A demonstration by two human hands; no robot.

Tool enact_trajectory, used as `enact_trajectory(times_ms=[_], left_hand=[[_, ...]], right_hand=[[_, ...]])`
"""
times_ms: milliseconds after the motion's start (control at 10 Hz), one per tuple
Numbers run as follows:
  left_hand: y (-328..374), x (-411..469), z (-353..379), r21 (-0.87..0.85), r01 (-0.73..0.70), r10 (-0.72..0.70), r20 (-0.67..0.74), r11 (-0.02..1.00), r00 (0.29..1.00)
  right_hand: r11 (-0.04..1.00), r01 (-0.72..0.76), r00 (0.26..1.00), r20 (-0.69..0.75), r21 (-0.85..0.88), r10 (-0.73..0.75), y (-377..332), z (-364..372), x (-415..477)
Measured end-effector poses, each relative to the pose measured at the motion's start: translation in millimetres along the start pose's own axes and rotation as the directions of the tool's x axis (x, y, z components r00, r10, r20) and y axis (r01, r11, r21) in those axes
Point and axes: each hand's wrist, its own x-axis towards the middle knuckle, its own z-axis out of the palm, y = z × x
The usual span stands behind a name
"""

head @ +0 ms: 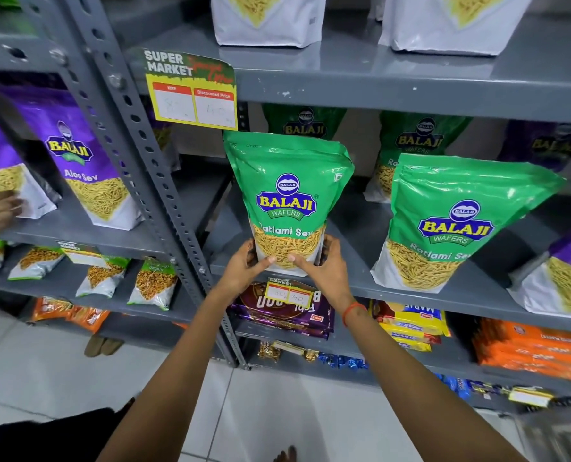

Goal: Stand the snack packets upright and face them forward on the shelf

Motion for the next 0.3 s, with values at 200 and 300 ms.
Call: enact_trajectory(times_ms=[200, 300], left_hand=[[25.7, -40.4, 26.1, 0.285, -0.02, 0.132, -0.381, 0.958, 0.915], [49.7, -64.9, 54.3, 0.506, -0.149, 0.414, -0.463, 0.849, 0.784]], right_hand=[[0.949, 0.214, 0.913, -0.298, -0.234, -0.279, -9.5, -3.8, -21.2], [0.841, 0.373, 0.847, -0.226, -0.392, -0.481, -33.1, -19.1, -32.6]])
